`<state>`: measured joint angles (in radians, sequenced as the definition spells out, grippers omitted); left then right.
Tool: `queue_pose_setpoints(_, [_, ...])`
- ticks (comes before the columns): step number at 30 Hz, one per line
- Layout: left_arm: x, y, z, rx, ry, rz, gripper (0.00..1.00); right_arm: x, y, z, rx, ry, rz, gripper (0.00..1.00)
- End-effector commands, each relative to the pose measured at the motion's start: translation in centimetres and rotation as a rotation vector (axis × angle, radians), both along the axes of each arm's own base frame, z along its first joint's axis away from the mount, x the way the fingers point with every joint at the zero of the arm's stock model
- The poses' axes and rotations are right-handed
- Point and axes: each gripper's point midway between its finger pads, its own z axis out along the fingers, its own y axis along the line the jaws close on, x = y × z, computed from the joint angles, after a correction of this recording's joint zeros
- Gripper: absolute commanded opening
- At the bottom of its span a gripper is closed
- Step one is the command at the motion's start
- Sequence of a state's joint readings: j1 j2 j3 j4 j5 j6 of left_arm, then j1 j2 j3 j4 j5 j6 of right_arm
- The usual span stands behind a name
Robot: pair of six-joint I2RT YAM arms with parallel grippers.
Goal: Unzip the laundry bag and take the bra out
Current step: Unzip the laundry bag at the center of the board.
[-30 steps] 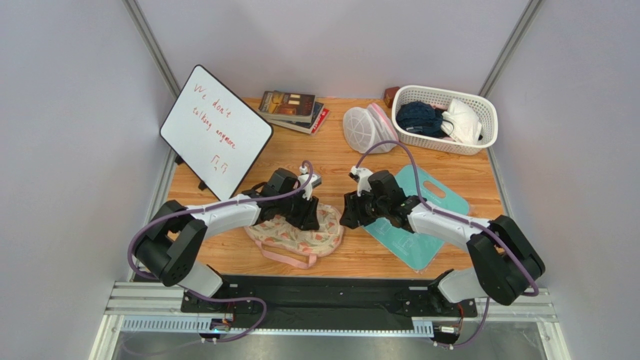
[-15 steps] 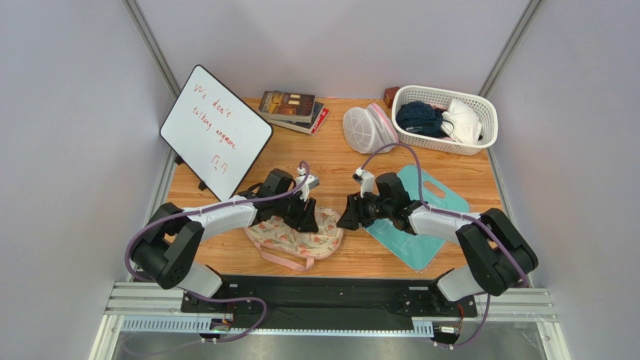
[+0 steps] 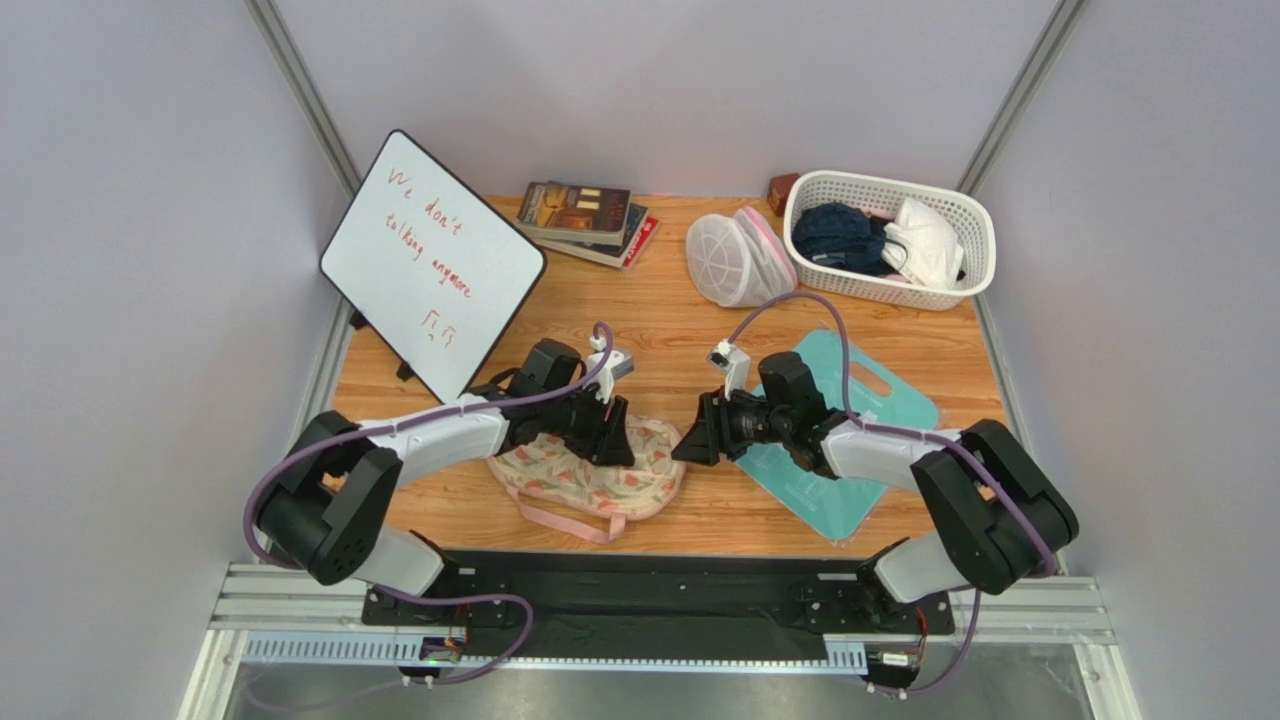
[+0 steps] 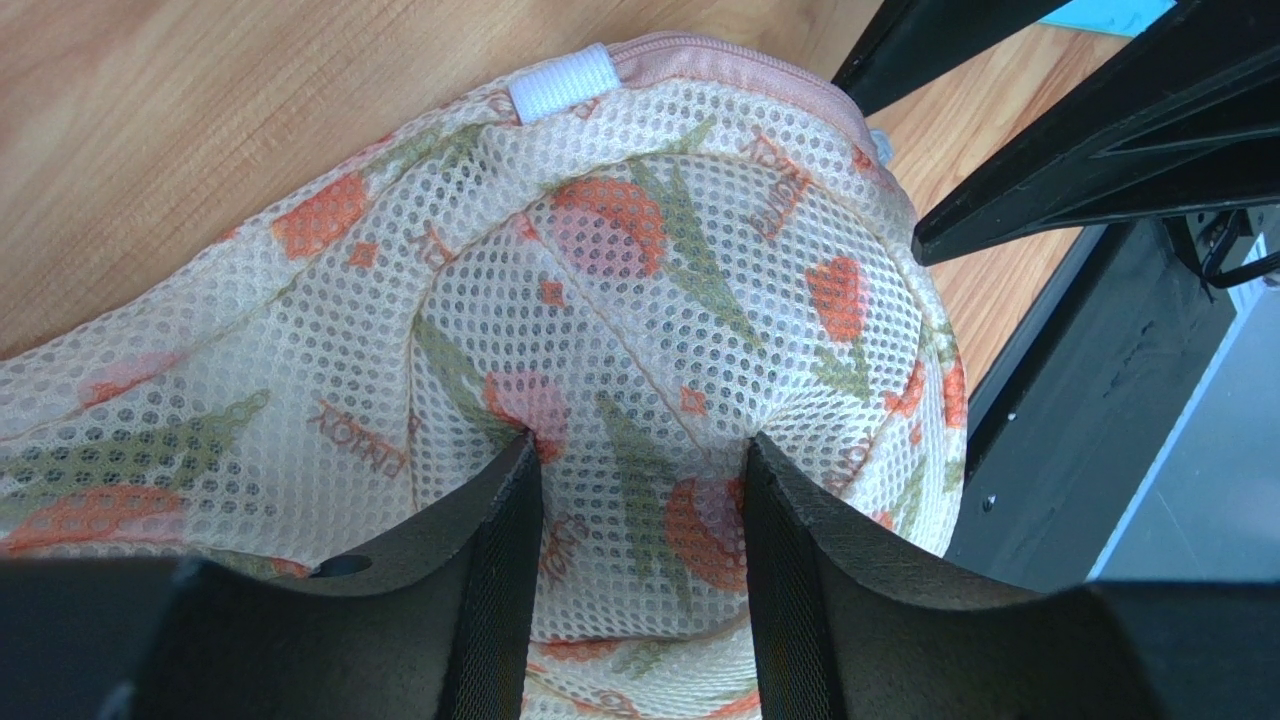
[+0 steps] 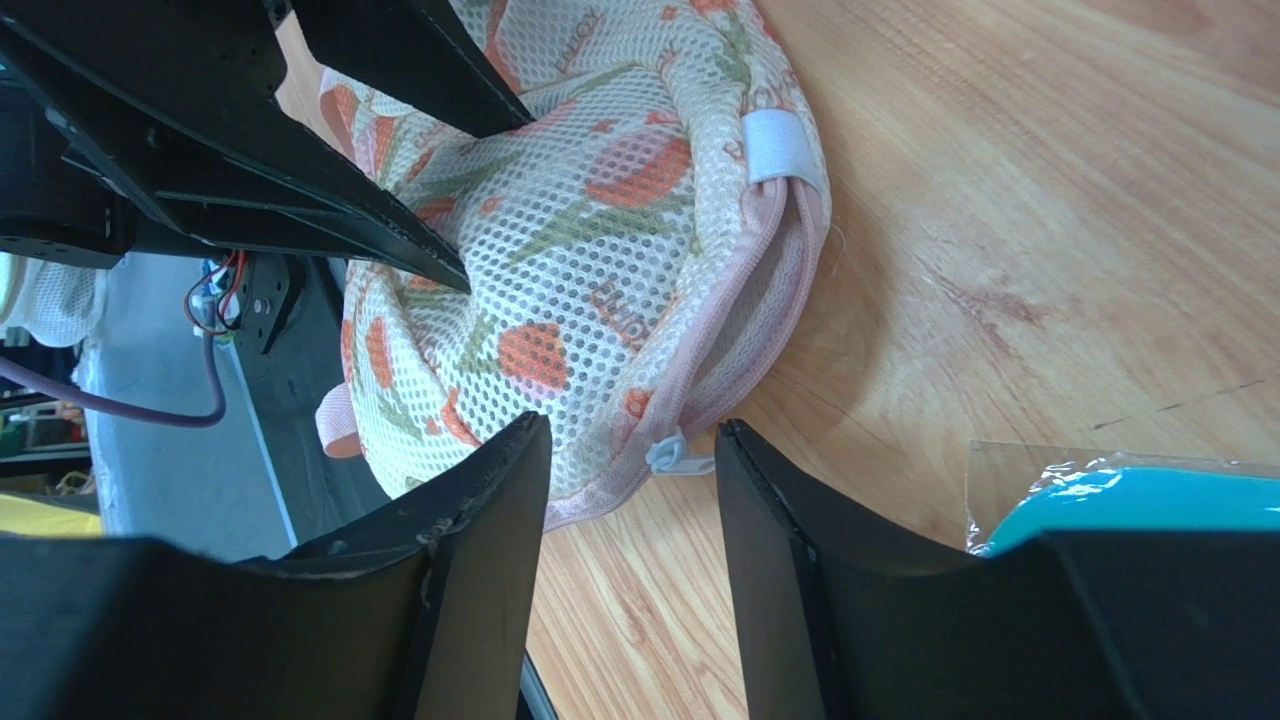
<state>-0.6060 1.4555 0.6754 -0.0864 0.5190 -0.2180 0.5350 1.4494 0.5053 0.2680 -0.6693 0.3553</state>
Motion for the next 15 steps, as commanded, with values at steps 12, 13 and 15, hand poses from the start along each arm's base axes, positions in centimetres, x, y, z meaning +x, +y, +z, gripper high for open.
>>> queue_pose_setpoints(12, [0.6,0.3,1.0,-0.022,-0.035,0.017,0.00,-0.7,0.7,1.2,0.068,0.006,0.055,0.21])
queue_pose_setpoints(13, [0.6,0.2,1.0,-0.024,-0.039,0.017,0.00,-0.8,0.7,1.2,0.066,0.007,0.056,0.20])
queue_pose_setpoints(15, [0.6,0.3,1.0,-0.019,-0.041,0.022,0.00,-0.7,0.6,1.2,0.060,0.006,0.050,0.16])
